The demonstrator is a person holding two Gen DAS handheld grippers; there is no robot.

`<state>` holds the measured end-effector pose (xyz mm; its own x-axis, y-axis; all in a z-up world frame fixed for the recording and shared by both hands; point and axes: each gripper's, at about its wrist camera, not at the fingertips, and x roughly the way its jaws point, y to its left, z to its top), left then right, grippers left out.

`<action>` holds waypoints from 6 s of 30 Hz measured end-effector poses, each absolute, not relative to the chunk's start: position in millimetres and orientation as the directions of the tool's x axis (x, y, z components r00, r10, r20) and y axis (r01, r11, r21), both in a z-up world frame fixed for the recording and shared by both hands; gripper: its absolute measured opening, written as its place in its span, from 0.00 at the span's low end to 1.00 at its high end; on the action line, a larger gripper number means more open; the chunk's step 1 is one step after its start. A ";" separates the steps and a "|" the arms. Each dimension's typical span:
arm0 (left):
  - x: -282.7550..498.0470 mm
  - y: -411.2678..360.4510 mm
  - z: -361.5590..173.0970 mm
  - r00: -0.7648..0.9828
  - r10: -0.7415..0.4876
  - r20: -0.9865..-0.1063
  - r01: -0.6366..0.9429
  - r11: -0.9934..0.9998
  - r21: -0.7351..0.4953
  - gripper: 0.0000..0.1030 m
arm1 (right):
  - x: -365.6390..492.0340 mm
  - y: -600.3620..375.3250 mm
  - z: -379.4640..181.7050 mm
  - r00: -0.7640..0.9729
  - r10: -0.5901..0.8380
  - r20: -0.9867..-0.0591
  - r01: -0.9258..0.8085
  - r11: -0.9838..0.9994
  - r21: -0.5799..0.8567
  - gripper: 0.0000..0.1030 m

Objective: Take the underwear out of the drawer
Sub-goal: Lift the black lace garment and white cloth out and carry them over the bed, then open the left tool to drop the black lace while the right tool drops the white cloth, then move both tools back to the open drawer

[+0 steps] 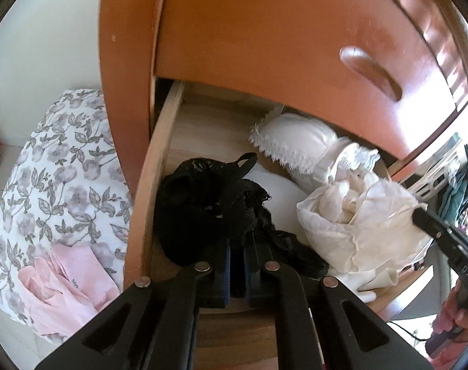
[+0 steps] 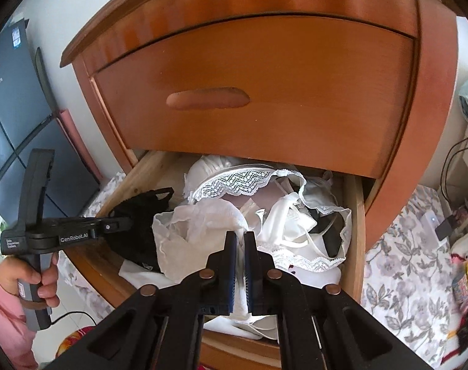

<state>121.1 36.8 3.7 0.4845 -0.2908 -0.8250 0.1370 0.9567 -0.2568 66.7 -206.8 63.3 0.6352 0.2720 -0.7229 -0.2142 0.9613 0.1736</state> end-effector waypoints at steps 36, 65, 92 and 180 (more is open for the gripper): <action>51.6 105.2 159.5 0.817 -0.301 -0.491 0.153 0.936 -0.318 0.05 | 27.7 -217.4 175.0 0.813 0.248 -0.526 -0.198 0.969 0.150 0.05; -22.1 255.9 159.5 0.876 -0.091 -0.473 -0.099 0.927 -0.362 0.05 | 12.4 -47.1 268.1 0.803 0.484 -0.348 -0.491 0.868 0.074 0.05; 0.7 329.4 31.7 0.696 -0.080 -0.714 -0.339 0.840 -0.424 0.05 | 75.4 160.2 98.0 0.395 0.515 -0.761 -0.672 0.727 0.143 0.05; -20.5 310.0 53.5 0.669 0.114 -0.735 -0.471 0.830 -0.300 0.93 | 29.1 -9.0 118.9 0.601 0.402 -0.691 -0.439 0.888 0.135 1.00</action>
<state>-20.5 310.0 53.5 0.6688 0.1138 -0.7347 -0.4709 0.8296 -0.3001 29.1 -9.0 118.9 0.6011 0.4019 -0.6908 -0.4390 0.8883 0.1348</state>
